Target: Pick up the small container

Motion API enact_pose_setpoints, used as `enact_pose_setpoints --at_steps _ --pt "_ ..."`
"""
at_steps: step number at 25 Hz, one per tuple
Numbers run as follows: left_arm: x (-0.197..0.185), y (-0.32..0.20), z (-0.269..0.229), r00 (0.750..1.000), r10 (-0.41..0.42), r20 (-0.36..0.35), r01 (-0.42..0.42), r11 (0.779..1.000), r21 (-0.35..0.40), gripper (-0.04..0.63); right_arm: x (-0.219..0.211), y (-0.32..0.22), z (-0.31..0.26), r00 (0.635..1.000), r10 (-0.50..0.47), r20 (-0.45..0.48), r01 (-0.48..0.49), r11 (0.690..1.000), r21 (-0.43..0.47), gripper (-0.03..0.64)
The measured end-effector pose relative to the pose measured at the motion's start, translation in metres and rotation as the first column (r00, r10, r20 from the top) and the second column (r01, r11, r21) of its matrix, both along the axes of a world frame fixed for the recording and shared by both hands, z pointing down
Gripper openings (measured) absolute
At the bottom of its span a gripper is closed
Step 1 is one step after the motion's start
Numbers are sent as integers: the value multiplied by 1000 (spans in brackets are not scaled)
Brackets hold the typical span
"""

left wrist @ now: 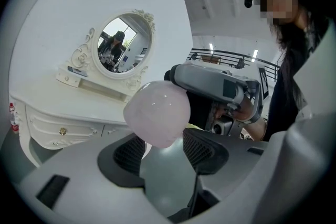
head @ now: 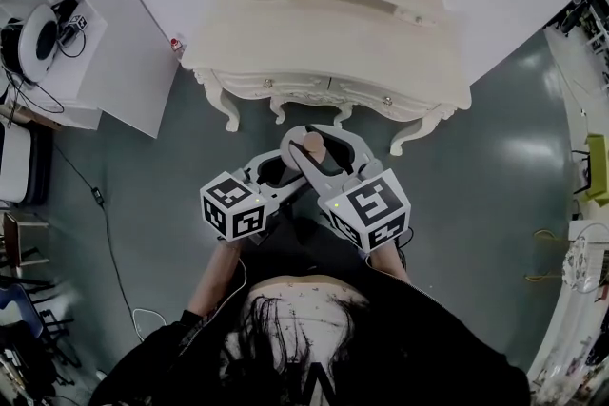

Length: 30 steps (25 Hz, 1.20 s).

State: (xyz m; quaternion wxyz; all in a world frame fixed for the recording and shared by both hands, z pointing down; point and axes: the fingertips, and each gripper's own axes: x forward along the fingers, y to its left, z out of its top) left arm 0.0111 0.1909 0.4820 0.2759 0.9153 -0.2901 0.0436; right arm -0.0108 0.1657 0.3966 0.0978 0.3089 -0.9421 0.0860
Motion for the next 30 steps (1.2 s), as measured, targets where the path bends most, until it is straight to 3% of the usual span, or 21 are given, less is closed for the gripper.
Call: enact_pose_setpoints --at_steps 30 --pt "7 24 5 1000 -5 3 5 1000 -2 212 6 23 5 1000 -7 -4 7 1000 -8 144"
